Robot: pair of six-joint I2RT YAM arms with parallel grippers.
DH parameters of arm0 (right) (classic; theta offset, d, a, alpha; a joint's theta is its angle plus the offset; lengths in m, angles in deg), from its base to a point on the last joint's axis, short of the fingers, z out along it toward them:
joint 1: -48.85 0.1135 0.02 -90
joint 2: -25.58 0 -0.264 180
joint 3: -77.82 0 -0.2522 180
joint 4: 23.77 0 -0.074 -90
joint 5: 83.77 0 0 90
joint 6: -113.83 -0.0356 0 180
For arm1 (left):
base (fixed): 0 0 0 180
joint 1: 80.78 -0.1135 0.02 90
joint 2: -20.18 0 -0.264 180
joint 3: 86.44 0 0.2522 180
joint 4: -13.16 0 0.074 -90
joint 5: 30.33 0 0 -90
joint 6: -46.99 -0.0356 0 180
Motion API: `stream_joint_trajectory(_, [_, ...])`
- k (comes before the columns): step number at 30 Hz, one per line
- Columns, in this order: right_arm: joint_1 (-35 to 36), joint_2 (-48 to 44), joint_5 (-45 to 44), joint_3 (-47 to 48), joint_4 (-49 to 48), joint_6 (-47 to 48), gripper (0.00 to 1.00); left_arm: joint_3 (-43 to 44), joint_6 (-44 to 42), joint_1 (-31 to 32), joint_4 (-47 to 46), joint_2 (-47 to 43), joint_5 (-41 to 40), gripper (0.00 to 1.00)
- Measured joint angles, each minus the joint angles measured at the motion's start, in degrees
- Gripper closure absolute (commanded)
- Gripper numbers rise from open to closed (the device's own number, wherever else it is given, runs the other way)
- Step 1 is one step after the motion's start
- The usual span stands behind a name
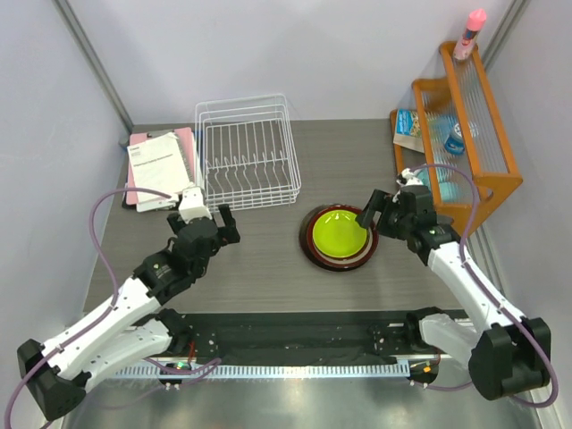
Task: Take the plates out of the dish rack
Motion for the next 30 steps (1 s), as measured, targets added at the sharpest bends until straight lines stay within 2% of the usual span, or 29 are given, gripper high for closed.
stream_joint_trajectory(7, [0.00,-8.90,-9.33,1.44,2.62,2.49,0.07,3.34,-0.11,0.00,1.92,1.88,-1.22,0.00])
stream_joint_trajectory(8, [0.00,-10.23,-11.17,1.07,2.03,2.62,0.01,3.69,-0.26,0.00,1.99,1.84,-1.49,0.01])
stream_joint_trajectory(15, [0.11,-18.53,-24.98,-9.84,-8.28,4.63,0.00,5.22,-5.46,0.00,1.70,-0.90,-4.94,0.00])
stream_joint_trajectory(23, [0.74,-13.16,-36.46,-18.60,-22.25,11.61,0.00,8.66,-10.54,0.00,0.92,-1.75,-8.96,0.01])
stream_joint_trajectory(30, [0.85,-11.19,-39.74,-20.48,-30.40,14.23,0.00,6.47,-11.15,0.00,0.20,-5.42,-10.32,0.01])
